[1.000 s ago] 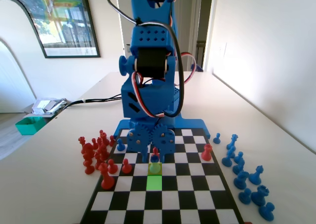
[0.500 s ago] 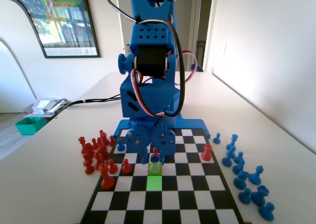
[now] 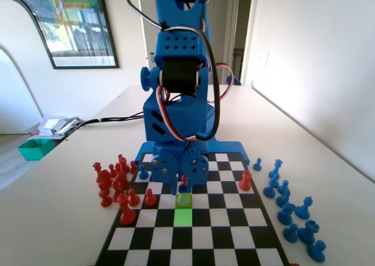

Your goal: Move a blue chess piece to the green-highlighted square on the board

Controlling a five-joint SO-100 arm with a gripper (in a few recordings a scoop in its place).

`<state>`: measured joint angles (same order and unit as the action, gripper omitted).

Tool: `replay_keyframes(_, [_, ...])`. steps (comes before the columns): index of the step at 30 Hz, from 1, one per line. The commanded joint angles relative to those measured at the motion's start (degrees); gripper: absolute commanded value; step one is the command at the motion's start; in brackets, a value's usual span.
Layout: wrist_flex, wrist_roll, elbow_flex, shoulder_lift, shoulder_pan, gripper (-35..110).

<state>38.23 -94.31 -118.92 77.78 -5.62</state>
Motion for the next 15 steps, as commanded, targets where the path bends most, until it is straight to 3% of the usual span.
replay_keyframes(1, [0.1,-1.3,1.8,1.8,-0.5,4])
replay_keyframes(10, [0.6,-1.2,2.8,1.6,-0.5,1])
replay_keyframes(15, [7.4,1.7,8.9,1.6,0.2,1])
